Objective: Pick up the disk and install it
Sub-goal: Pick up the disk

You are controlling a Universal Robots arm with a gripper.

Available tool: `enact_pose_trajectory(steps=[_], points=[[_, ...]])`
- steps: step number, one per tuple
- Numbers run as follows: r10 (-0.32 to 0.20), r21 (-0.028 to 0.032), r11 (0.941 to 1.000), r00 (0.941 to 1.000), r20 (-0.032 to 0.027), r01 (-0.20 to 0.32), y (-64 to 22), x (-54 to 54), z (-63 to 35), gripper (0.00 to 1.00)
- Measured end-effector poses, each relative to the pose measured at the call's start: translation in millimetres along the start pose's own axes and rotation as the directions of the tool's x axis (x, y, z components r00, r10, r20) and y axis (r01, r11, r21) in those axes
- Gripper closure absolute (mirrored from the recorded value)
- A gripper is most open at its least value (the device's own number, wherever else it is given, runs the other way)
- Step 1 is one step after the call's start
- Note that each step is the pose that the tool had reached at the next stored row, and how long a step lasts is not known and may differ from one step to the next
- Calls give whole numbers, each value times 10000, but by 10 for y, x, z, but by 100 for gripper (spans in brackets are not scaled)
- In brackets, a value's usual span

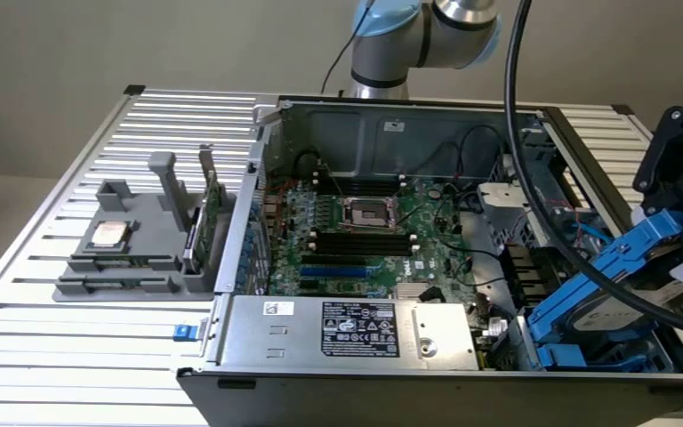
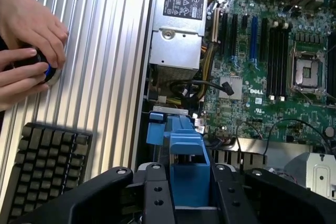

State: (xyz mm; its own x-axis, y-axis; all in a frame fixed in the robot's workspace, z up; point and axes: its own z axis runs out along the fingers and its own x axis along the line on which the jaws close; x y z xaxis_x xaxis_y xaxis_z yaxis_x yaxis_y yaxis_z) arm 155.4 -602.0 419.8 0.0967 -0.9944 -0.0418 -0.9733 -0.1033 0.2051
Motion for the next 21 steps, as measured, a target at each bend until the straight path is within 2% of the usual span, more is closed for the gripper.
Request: enact_pose_trajectory(steps=[2, 8, 10, 15, 19, 21], points=[[-2, 36, 10000, 10000, 0, 2, 15, -2, 5, 67], [-4, 93, 10000, 10000, -9, 4, 61, -12, 15, 67], [-4, 147, 9999, 10000, -13, 4, 80, -15, 21, 67], [-7, 409, 9992, 10000, -45, 9, 138, -25, 33, 67], [-11, 734, 9973, 10000, -81, 17, 184, -30, 43, 67], [-14, 864, 9963, 10000, -91, 22, 213, -33, 53, 67]])
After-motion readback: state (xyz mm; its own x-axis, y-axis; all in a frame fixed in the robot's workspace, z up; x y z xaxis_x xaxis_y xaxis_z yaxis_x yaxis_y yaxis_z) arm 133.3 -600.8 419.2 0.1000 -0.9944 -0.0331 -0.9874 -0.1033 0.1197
